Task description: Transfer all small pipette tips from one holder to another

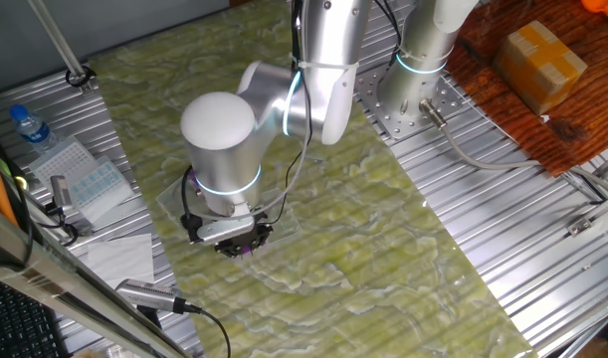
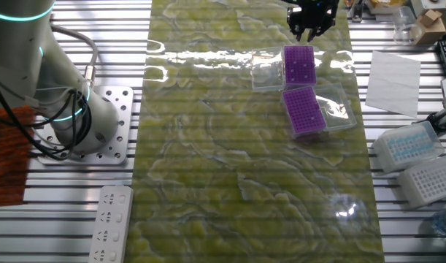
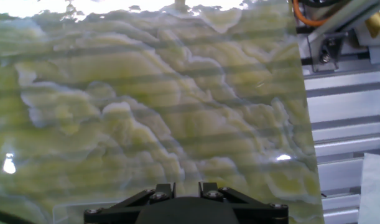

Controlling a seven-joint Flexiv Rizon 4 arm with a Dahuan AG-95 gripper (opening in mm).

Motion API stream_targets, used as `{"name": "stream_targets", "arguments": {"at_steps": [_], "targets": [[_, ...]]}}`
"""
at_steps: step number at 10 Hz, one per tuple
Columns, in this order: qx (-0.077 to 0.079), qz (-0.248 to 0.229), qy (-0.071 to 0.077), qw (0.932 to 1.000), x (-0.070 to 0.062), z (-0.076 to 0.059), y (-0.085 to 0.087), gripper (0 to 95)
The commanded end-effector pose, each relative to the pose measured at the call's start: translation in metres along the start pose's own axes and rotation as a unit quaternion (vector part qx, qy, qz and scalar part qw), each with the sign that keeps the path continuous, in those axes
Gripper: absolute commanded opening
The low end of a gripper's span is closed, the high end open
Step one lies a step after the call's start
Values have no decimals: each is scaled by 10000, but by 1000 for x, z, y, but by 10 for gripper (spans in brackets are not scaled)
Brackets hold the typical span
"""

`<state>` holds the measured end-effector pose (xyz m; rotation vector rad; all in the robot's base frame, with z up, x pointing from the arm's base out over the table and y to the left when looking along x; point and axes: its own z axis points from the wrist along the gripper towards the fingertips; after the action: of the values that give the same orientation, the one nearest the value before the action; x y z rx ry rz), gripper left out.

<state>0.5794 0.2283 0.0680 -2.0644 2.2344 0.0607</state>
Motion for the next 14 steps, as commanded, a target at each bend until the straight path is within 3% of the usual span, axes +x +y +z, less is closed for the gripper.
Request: {"name": "stream_targets", "arguments": {"at_steps": [1,5,14], "targets": [[20,-69,0,10000,0,0,-1,190],[-15,-288,1,9996,0,1,-1,190],[-48,-444,234,9987,-3,2,0,190]]}}
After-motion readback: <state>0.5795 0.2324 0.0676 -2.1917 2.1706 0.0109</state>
